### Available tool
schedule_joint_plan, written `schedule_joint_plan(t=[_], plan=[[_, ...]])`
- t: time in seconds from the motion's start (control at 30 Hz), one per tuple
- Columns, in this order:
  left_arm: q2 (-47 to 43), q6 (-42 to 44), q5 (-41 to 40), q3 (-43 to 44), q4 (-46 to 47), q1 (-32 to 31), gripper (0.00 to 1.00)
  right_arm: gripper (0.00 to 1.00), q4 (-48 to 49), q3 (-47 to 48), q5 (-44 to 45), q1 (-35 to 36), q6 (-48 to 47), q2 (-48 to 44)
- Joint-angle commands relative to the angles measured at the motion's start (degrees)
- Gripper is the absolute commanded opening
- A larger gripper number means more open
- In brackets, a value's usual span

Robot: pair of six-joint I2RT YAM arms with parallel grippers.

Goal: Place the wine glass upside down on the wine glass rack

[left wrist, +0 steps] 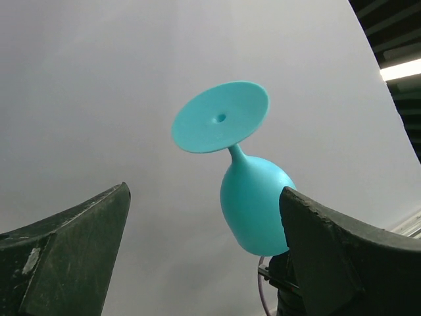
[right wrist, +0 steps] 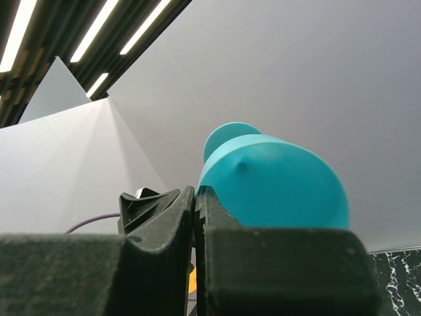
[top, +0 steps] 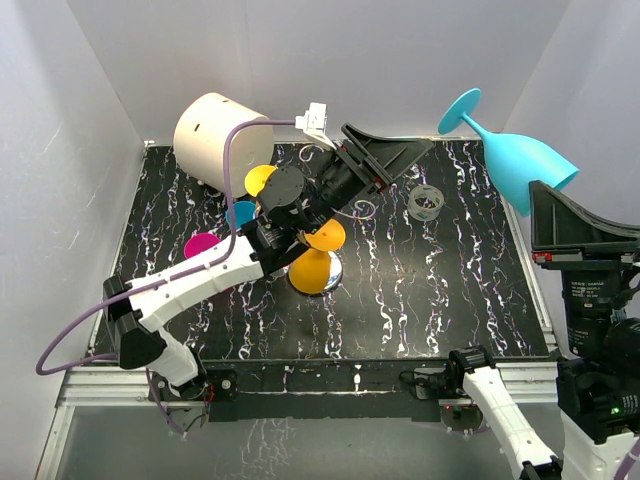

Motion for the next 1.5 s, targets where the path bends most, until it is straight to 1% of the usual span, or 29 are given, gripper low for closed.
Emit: schedule_joint_plan(t=[0.0,0.1,0.13,0.17,0.23,0.3,0.4,0.5,0.67,0.7,0.77,0.8,0.87,0.97,1.17,1.33,1.47], plan=[[1.2,-5.7,-0.8,2.6,3.4,0.0,0.91,0.00,6.9,-1.7,-2.7,-0.3,2.6,0.8],[2.6,-9.5,-1.4,2.9,4.2,0.0,0.83,0.00,9.5,-3.2,-3.6,-0.2,3.6,1.5],[3.2,-10.2,-1.5,3.0,5.3,0.0,0.80,0.00,10.4,-3.6,-3.8,-0.2,3.9,1.8],[3.8,-10.4,-1.7,3.2,7.2,-0.1,0.73,0.00,10.9,-4.0,-4.2,-0.2,4.2,2.2],[5.4,-10.1,-1.9,4.0,10.5,0.0,0.67,0.00,12.3,-4.9,-5.2,-0.3,5.0,2.8],[6.9,-10.6,-2.2,5.7,10.7,0.0,0.65,0.00,13.6,-5.7,-6.1,-0.3,5.9,3.2],[8.9,-11.1,-2.9,7.4,11.5,-0.1,0.65,0.00,15.0,-7.0,-7.1,-0.3,6.8,3.6],[9.3,-10.5,-3.6,6.7,15.2,-0.1,0.65,0.00,15.3,-7.5,-7.3,-0.2,7.0,3.8],[8.9,-9.3,-6.1,5.7,17.1,0.0,0.65,0.00,15.2,-8.0,-7.5,-0.2,7.0,3.8],[8.9,-9.0,-6.5,5.6,17.8,0.0,0.62,0.00,15.3,-8.1,-7.8,-0.2,6.9,3.8],[9.1,-7.0,-6.6,5.8,20.3,0.0,0.53,0.00,15.0,-7.7,-9.2,-0.2,5.9,4.0],[9.1,-6.1,-6.6,5.9,21.2,0.0,0.51,0.00,13.9,-6.8,-9.6,-0.2,4.9,4.2],[8.6,-5.5,-7.2,5.9,21.6,0.0,0.48,0.00,12.2,-5.5,-10.1,-0.2,3.9,4.7],[8.5,-5.1,-7.7,6.0,22.5,0.0,0.45,0.00,13.4,-5.8,-12.6,-0.2,4.4,5.0],[8.7,-5.5,-7.3,6.0,23.8,-0.1,0.34,0.00,14.8,-6.7,-15.4,-0.2,5.5,5.8],[8.5,-3.9,-7.3,6.2,25.1,0.0,0.31,0.00,14.2,-7.3,-16.2,-0.3,3.8,5.4],[8.5,-2.8,-6.9,6.6,25.9,0.0,0.24,0.00,13.1,-7.8,-15.7,-0.3,3.5,4.7]])
